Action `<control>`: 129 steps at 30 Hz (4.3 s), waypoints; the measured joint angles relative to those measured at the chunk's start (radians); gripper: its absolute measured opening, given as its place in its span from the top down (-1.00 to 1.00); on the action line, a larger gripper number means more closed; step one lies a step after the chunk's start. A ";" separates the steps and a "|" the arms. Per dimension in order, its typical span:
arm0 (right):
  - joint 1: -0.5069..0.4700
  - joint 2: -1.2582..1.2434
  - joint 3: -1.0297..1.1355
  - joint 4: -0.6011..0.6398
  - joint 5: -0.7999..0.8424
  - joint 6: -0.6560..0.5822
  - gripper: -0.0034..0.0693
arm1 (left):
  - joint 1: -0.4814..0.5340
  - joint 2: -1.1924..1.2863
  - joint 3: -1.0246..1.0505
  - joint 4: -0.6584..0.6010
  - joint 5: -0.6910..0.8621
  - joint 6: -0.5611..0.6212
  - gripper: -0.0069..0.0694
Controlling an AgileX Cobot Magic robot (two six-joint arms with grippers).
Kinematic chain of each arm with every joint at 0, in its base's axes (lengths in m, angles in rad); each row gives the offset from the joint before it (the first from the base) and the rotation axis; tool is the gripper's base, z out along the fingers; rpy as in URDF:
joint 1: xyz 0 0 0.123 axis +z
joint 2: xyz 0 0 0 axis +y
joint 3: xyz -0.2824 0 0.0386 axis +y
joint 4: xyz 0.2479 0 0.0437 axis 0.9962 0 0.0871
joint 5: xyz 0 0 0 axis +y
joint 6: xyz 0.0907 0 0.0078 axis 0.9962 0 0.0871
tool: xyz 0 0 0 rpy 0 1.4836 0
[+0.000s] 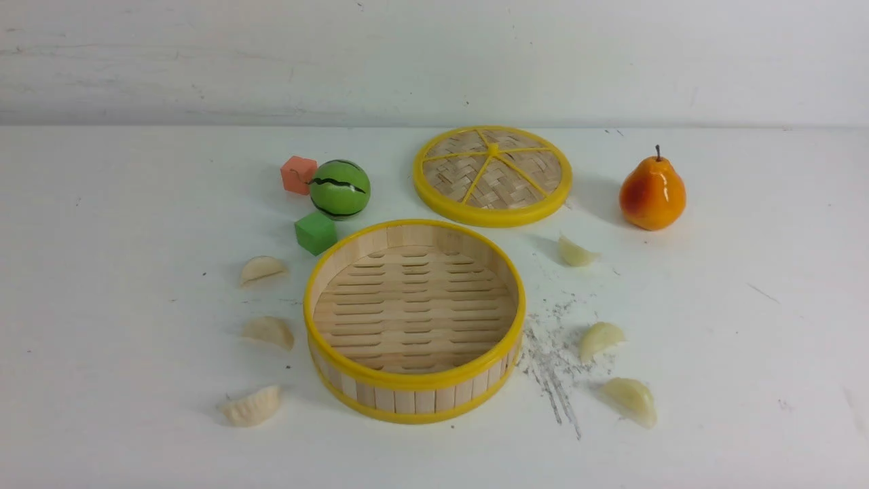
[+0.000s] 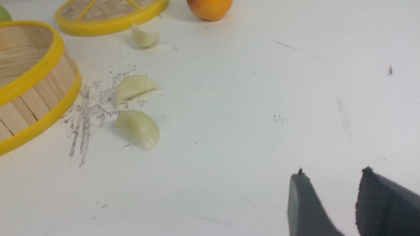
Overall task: Put the dumplings into the steamer on the white table.
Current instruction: 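Reach for and grasp a dumpling on the table with the left gripper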
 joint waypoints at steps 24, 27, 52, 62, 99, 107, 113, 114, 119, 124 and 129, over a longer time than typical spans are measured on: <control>0.000 0.000 0.000 0.000 0.000 0.000 0.25 | 0.000 0.000 0.000 0.085 -0.001 0.054 0.19; 0.000 0.000 0.000 0.000 0.000 0.000 0.25 | 0.000 0.000 0.000 0.087 -0.003 0.054 0.19; 0.000 0.000 0.010 -0.167 -0.877 -0.061 0.25 | 0.000 0.000 0.000 -0.017 -1.072 0.047 0.19; 0.000 0.007 -0.026 -0.192 -1.059 0.073 0.29 | 0.000 0.000 -0.064 0.023 -1.101 -0.306 0.21; 0.192 0.883 -0.461 0.541 0.195 -0.702 0.93 | 0.000 1.475 -0.952 -0.233 0.348 0.630 0.13; 0.192 0.889 -0.461 0.613 0.194 -0.758 0.92 | 0.000 1.693 -0.953 -0.234 0.125 0.802 -0.27; 0.192 0.889 -0.461 0.621 0.207 -0.771 0.91 | 0.000 1.760 -0.971 -0.276 0.143 0.849 -0.07; 0.192 0.889 -0.461 0.621 0.207 -0.771 0.91 | 0.000 1.764 -0.973 -0.284 0.150 0.860 -0.02; 0.192 0.889 -0.461 0.621 0.212 -0.772 0.91 | 0.002 1.792 -0.977 -0.372 0.186 0.903 0.31; 0.192 0.889 -0.461 0.625 0.212 -0.772 0.91 | 0.005 1.793 -0.978 -0.399 0.189 0.830 0.31; 0.192 0.889 -0.461 0.625 0.210 -0.772 0.90 | 0.005 1.765 -0.990 -0.414 0.280 0.663 0.31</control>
